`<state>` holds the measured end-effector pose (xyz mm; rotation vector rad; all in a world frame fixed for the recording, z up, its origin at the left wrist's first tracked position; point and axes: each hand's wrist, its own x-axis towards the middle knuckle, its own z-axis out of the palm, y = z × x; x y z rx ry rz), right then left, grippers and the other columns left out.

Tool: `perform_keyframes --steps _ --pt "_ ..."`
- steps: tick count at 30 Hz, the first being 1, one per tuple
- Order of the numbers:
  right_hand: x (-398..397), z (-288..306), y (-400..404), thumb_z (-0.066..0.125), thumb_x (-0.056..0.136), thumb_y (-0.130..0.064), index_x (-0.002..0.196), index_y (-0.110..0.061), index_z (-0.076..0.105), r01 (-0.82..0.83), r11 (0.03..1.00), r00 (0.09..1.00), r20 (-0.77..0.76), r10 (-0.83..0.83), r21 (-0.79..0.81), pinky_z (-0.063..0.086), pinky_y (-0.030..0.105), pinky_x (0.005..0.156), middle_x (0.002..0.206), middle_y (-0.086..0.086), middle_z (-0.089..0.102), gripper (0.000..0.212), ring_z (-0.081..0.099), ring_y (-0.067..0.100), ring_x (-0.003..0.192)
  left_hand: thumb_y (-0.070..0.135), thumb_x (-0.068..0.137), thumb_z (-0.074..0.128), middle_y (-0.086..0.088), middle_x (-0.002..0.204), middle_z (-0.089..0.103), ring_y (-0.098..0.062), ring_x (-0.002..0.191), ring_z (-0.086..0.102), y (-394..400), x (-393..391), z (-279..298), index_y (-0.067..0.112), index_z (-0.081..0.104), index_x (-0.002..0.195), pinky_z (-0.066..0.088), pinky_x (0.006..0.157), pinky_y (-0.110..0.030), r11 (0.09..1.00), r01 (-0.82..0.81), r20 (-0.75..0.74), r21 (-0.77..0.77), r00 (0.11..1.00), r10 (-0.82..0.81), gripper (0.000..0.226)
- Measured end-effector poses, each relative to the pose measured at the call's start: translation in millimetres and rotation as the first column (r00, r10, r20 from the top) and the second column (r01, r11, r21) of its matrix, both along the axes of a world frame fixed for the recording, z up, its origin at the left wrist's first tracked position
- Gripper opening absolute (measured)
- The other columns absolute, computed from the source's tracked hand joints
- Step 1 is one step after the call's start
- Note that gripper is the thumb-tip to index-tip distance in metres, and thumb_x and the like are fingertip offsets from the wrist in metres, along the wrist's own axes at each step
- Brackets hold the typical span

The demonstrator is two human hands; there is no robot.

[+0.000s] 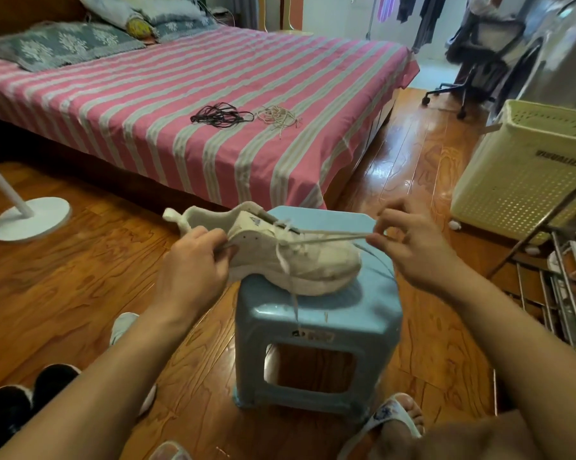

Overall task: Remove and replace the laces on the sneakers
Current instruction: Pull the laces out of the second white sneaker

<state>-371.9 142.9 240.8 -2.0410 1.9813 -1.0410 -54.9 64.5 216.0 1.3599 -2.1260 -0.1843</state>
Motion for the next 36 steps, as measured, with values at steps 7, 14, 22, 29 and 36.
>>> perform_keyframes --steps 7,14,22,29,36 --pt "61.6 -19.9 -10.8 0.078 0.08 -0.036 0.098 -0.019 0.074 -0.147 0.989 0.925 -0.355 0.137 -0.002 0.046 0.039 0.091 0.099 0.002 0.065 0.025 0.053 0.027 0.1 0.029 0.097 0.061 0.007 0.078 0.05 -0.017 0.068 0.052 21.5 -21.1 -3.5 0.019 0.064 0.085 0.052 0.056 -0.04 0.998 0.068 0.009 -0.01 0.998 -0.068 0.016" --pt "42.5 -18.1 7.9 0.074 0.086 -0.009 0.071 -0.01 0.062 -0.098 0.975 0.971 -0.235 0.049 -0.201 0.031 0.028 0.064 0.075 -0.003 0.05 0.019 0.042 0.017 0.079 0.024 0.098 0.062 0.002 0.08 0.056 -0.018 0.072 0.056 -9.8 1.6 -8.6 0.02 0.062 0.083 0.049 0.061 -0.035 0.988 -0.139 -0.058 0.068 0.988 0.143 0.016" --pt "17.1 -26.1 10.3 0.081 0.078 -0.044 0.11 -0.025 0.071 -0.046 0.996 0.938 -0.339 0.068 0.074 0.037 0.035 0.091 0.114 0.001 0.055 0.039 0.042 0.02 0.11 0.01 0.093 0.065 0.002 0.081 0.049 -0.019 0.073 0.047 -6.9 21.2 5.2 0.01 0.061 0.08 0.03 0.056 -0.024 0.993 -0.081 -0.04 -0.089 0.996 0.078 0.014" --pt "99.2 -12.1 -5.7 0.068 0.091 -0.03 0.084 -0.013 0.059 -0.062 0.96 0.928 -0.369 -0.046 -0.275 0.043 0.042 0.066 0.081 0.005 0.06 0.02 0.049 0.026 0.078 0.012 0.094 0.065 0.004 0.082 0.05 -0.016 0.064 0.046 27.4 -9.5 5.5 0.009 0.062 0.079 0.035 0.051 -0.025 0.977 0.069 -0.081 -0.2 0.993 -0.087 0.016" --pt "85.7 -11.2 21.0 0.075 0.086 -0.022 0.078 -0.023 0.064 -0.235 0.961 0.91 -0.314 0.271 0.149 0.045 0.034 0.064 0.076 -0.011 0.056 0.013 0.054 0.017 0.077 0.008 0.093 0.063 0.001 0.082 0.047 -0.019 0.073 0.045 -2.9 17.4 -3.4 0.011 0.06 0.081 0.029 0.057 -0.024 0.985 -0.134 -0.115 -0.112 0.986 0.121 0.012"
